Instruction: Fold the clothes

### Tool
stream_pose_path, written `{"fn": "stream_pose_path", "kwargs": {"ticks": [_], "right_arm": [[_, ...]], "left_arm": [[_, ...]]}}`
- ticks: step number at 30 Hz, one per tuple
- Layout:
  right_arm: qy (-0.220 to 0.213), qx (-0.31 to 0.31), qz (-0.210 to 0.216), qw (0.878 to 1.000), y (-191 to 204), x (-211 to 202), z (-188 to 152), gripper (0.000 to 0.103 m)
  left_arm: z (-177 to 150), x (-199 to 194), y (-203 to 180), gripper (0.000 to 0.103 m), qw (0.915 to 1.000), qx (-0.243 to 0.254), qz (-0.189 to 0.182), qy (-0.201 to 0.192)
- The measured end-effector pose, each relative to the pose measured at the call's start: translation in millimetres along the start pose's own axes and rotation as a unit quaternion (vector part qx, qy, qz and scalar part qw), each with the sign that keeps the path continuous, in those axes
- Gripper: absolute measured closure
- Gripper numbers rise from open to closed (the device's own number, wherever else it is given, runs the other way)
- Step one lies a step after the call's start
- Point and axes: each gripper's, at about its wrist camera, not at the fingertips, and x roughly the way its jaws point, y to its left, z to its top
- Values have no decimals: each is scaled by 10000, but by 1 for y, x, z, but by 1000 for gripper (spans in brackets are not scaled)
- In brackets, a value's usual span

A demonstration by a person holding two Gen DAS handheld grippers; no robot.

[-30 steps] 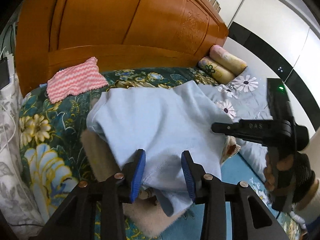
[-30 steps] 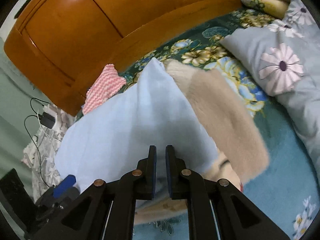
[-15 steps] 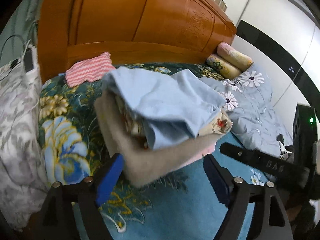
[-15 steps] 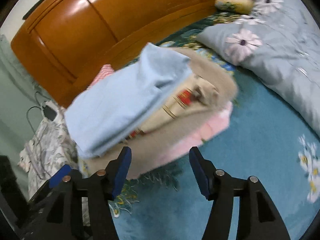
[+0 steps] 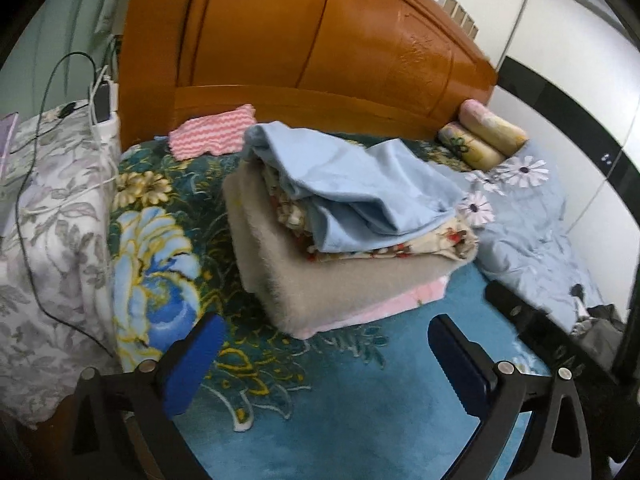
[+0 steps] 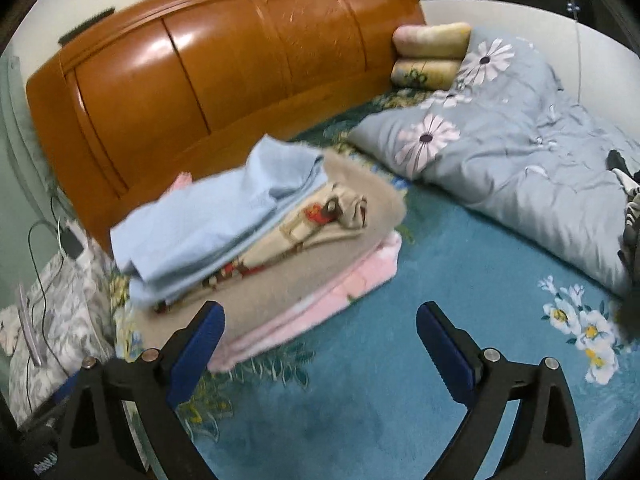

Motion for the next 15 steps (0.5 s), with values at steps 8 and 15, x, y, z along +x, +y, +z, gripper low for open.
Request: {"fn": "stream_pose_path", "kwargs": {"ticks": [8,15], "right_arm": [[-356,-257,-59,9990,12,-4,2,6],[-556,-831,-191,9948,28,-9,3,6]], "left_arm": [[-3,1,5,0,9992,13,321,-240],[-3,2,7,0,9989,-16,352,-310]]}}
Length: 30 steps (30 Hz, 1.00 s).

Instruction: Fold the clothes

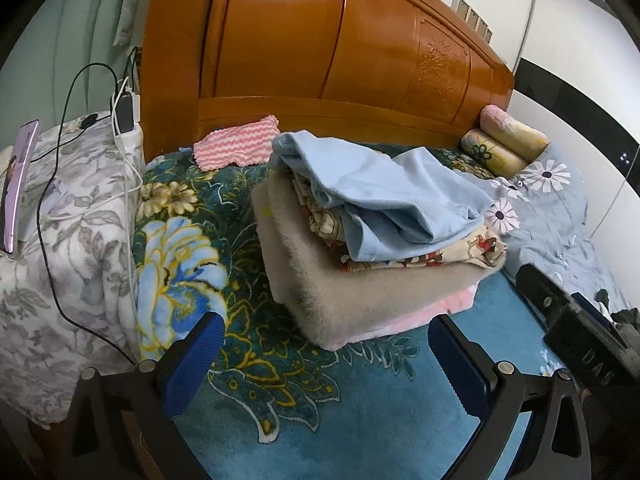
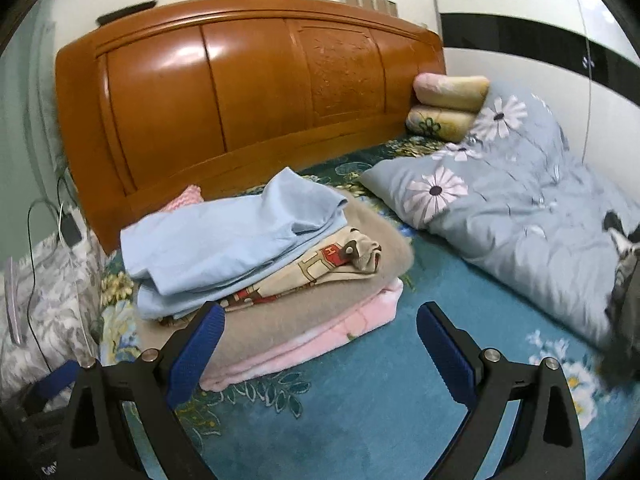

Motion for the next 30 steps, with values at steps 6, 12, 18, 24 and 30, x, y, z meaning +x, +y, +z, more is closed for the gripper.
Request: {"fn": "stream_pose_path", "kwargs": {"ticks": [6,12,18,24,30], "right_arm": [[144,111,-47,9998,-4,3,-5,0],[4,20,-142,9999,0,-4,-5,0],[7,10,-185,9998,1,-4,-4,0],[5,12,-201,9998,1,-6,-5,0],[11,-142,-314,9994,10,-8,-5,0]], "left_arm": [[-1,2,1,0,10000,-22,-30,28],[-2,0,3,0,10000,-53,-24,2],[0,-2,7,0,9998,-172,-130,2],[0,2,10,0,9993,-283,-241,46],[-3,2,15,0,9995,-259,-181,-95]]}}
